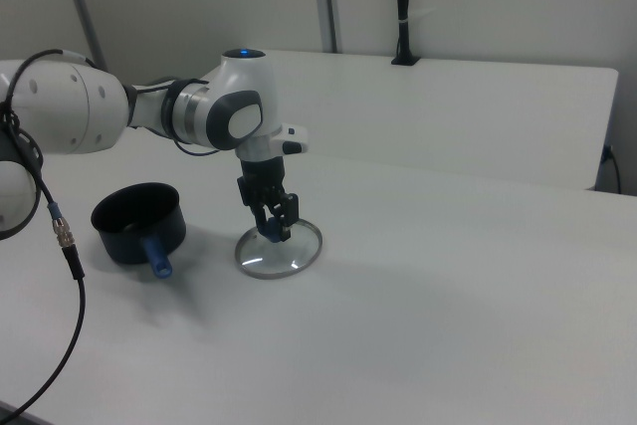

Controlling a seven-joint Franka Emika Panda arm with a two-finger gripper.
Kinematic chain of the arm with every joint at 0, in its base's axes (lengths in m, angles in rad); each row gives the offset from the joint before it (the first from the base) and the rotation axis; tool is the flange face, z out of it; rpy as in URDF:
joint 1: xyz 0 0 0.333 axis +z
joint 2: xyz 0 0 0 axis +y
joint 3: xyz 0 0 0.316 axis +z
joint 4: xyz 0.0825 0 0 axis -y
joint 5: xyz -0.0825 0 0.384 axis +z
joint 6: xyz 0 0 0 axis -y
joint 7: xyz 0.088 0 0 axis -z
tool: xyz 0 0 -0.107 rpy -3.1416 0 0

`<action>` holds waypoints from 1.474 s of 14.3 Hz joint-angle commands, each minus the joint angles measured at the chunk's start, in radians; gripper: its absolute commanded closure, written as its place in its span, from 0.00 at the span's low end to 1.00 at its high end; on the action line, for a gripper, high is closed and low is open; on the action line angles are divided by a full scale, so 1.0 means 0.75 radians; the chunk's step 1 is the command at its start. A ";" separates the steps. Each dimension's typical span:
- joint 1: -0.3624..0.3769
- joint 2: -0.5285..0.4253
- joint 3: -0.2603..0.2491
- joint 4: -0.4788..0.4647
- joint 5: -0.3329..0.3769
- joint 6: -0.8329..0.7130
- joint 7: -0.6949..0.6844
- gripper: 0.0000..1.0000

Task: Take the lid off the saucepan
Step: 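Open the gripper, release the knob and raise the gripper away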

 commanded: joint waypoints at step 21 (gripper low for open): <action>0.056 -0.559 -0.003 0.068 -0.148 -0.697 -0.033 0.00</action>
